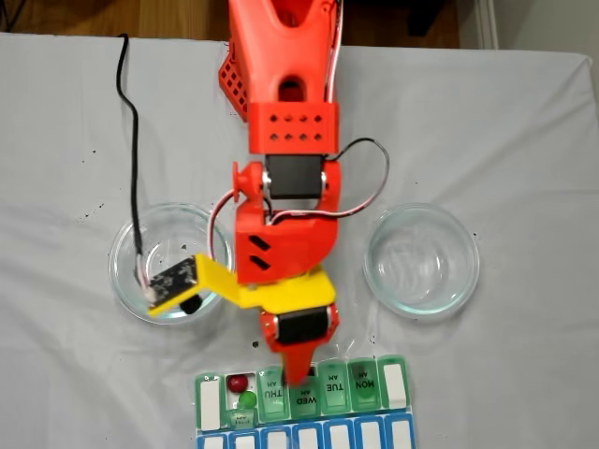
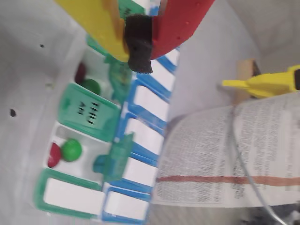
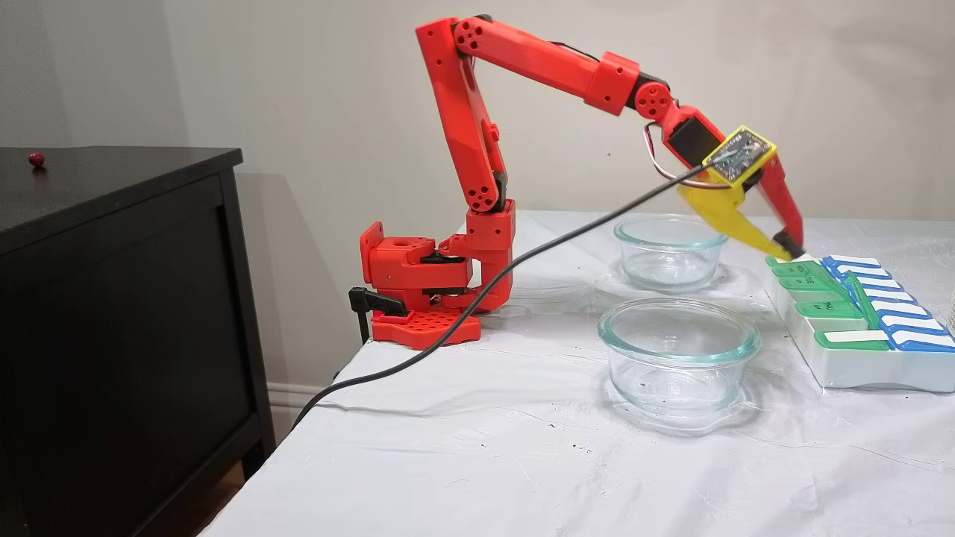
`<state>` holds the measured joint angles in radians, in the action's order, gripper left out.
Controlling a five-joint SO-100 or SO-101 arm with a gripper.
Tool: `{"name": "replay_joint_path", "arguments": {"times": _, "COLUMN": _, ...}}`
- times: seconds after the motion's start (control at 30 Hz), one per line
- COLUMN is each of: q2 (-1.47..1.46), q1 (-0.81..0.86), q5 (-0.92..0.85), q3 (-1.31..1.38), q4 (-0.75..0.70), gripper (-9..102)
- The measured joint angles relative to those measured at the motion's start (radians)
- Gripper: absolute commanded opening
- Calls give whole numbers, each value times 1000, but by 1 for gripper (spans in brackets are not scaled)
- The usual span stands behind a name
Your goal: Sort medicines into box.
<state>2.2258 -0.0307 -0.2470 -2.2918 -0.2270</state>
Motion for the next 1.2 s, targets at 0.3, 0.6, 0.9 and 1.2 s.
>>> {"name": "replay_joint_path", "arguments": {"times": 0.3, "q2": -149, "q1": -38, "q5": 20, "q3": 2, "q4": 210, "gripper": 0}}
{"name": "replay_joint_path", "arguments": {"times": 0.6, "q2": -215, "q1": -37, "q5": 75, "q3": 2, "q4": 110, "gripper": 0}}
{"name": "replay_joint_path", "arguments": {"times": 0.9, "q2": -213, "q1": -48, "q5": 55, "q3": -77, "q4": 129, "gripper": 0}}
{"name": "replay_joint_path", "arguments": {"times": 1.2, "q2": -213, "q1": -58, "q5": 52, "q3": -103, "q4": 184, "gripper": 0}}
